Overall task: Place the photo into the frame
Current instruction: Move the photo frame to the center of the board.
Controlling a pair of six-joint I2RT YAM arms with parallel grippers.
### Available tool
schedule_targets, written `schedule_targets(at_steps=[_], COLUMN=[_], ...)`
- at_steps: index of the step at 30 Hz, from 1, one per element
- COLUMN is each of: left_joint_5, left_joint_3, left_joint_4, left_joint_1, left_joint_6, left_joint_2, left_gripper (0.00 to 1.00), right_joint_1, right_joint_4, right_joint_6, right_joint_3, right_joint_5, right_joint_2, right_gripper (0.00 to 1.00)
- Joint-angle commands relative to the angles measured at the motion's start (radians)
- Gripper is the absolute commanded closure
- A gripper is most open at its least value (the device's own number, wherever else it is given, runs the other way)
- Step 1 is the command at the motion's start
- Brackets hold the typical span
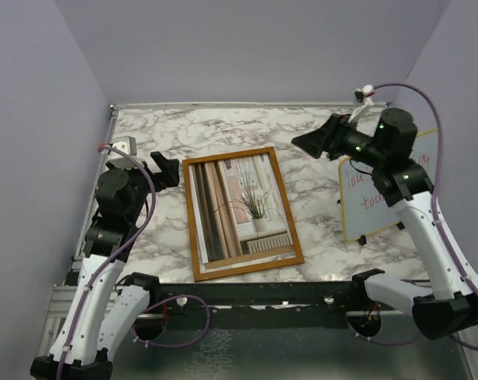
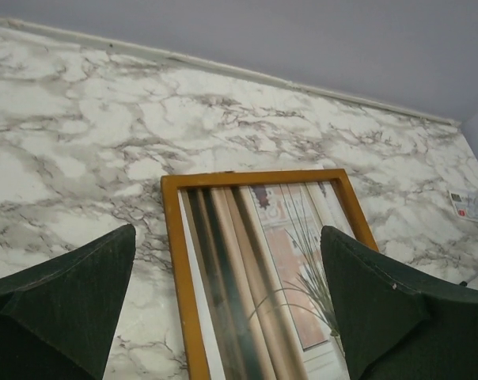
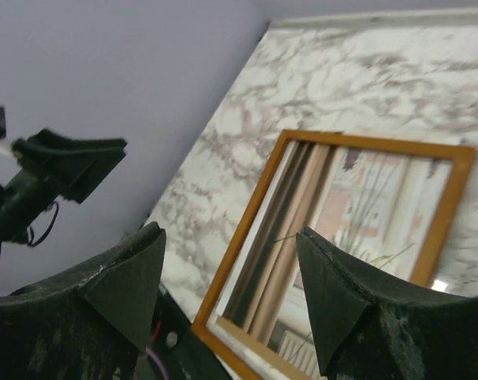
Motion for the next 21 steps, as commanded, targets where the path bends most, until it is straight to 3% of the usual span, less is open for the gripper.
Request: schedule_targets(at_steps=[1,6,13,21], left_joint_5=[0.015,-0.072,0.007,0.015], left_joint_3=[0.000,-0.017,-0.104,-0.170], left_joint_4=[-0.100,-0.225,-0.210,-0.154], left_joint_1=[0.005,0.005,0.005,0.005], left_joint_6=[-0.094,-0.190,-0.289,-0.302], left_joint_2=[0.081,0.203,0.352,0.470], left_gripper=[0.01,0.01,0.01,0.01], right_joint_1=[0.205,0.360,0.478,0.487], right_joint_4=[-0.045,-0.129,-0.265,-0.309], right_joint_6=[-0.007,0.000,0.020,0.074], right_joint_3=[-0.012,-0.058,-0.056,-0.092], right_joint_5=[0.100,0.354,0.774,0.960], right_joint_2=[0.071,0.205,0.429,0.595], right_gripper=[0.28,0.28,0.25,0.10])
